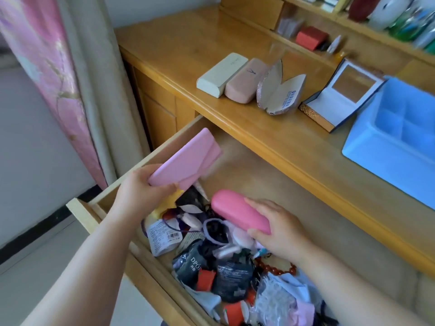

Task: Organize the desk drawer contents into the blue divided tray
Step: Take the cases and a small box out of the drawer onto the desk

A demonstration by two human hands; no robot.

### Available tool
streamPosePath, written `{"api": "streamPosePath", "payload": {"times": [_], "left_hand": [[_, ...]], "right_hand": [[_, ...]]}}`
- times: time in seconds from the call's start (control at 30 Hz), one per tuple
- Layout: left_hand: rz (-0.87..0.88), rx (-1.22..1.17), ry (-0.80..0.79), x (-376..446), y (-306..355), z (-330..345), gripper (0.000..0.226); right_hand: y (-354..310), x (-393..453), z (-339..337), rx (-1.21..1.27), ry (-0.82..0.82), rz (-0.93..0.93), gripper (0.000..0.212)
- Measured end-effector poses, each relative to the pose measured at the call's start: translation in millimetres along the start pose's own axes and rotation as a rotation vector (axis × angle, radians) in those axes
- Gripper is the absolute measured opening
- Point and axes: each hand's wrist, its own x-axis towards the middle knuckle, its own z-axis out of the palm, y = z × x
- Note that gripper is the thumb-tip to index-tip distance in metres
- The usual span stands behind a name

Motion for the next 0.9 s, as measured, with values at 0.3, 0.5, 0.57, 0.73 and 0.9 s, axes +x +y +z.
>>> {"api": "streamPosePath", "payload": {"times": [0.3,0.5,0.57,0.73,0.9], "left_hand": [[-0.326,-0.813,-0.487,-56.5,37.3,26.7,0.050],[-0.062,-0.585,-0.427,-107.2,59.5,59.5,0.037],[-0.031,-0.565,-0.416,-125.8,66.1,71.1,0.043],[-0.062,-0.655,-0.607,-157.6,81.2,95.0,0.060],[0.026,-0.570,-0.574,-168.1,94.3,95.3,0.053]], "right_hand": [[6.8,-83.0,-33.0,1.198,-0.017,0.362,0.070],[11.7,-112.5,-46.4,1.478,0.051,0.331,0.068],[9.2,-118.0,-51.5,1.620,0.033,0.304,0.069],[-3.3,-122.8,-56.8,1.916,0.018,0.314,0.099],[-2.1,-128.2,-60.0,1.927,0.044,0.353,0.093]]}}
